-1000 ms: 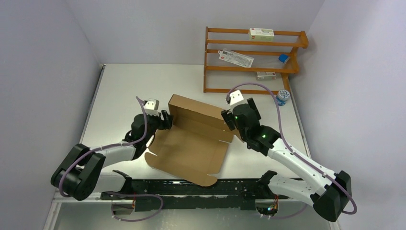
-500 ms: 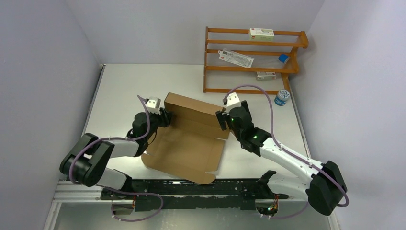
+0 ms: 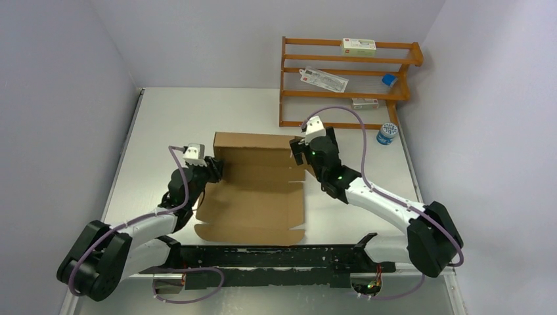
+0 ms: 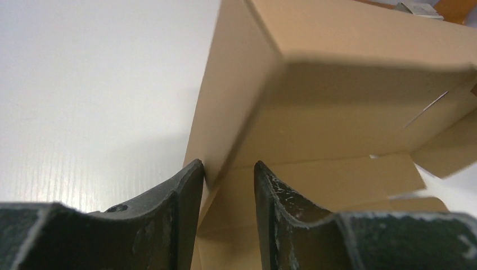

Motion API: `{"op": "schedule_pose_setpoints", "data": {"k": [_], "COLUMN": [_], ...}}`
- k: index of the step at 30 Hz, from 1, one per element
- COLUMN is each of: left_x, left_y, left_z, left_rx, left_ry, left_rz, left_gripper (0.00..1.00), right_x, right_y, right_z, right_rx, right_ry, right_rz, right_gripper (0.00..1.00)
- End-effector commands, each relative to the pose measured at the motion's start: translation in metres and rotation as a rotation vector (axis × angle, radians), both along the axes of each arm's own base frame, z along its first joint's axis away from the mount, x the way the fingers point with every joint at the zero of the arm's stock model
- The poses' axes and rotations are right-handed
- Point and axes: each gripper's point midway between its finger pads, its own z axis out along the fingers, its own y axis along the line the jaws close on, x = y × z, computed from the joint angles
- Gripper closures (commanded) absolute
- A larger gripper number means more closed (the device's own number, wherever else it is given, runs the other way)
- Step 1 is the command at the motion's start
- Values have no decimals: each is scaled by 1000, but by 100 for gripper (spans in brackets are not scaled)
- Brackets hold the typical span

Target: Fold the paper box

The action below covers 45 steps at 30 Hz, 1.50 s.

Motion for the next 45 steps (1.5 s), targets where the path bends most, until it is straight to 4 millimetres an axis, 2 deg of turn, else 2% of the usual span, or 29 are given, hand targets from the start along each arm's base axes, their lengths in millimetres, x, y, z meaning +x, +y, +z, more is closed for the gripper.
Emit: {"op": "schedule_pose_setpoints", "data": {"k": [1, 5, 12, 14, 17, 20, 23, 27, 32, 37, 45], "left_x": [-7, -8, -9, -9, -8, -5, -4, -4, -4, -3, -3], "left_y": [1, 0, -4, -4, -3, -4, -4, -4, -5, -8, -6], "left_z": [-2, -11, -18, -18, -20, -22, -23, -23, -24, -26, -26], "left_rx": [-48, -53, -70, -73, -68, -59, -55, -51, -43, -37, -29], "left_ry": [20, 51, 83, 85, 89, 95, 94, 92, 93, 100, 97], "left_rz": [17, 14, 5, 7, 13, 16, 15, 11, 6, -9, 2], "left_gripper": [57, 56, 53, 50, 47, 47, 47, 47, 47, 47, 47], "right_x": [-10, -35, -72, -79, -89, -88, -83, -71, -60, -56, -47], "right_y": [1, -2, -11, -12, -10, -3, -7, -7, 8, 8, -1], "right_z": [29, 32, 20, 9, -25, -42, -59, -70, -87, -102, -121], "right_rx": [87, 160, 337, 401, 487, 581, 648, 732, 754, 773, 754], "right_ry": [-30, 21, 79, 99, 172, 174, 152, 103, 129, 131, 113], "right_rz": [13, 52, 45, 31, -6, -11, -79, -132, -127, -159, -244], "right_gripper": [7, 5, 6, 7, 10, 14, 22, 27, 31, 41, 45]}}
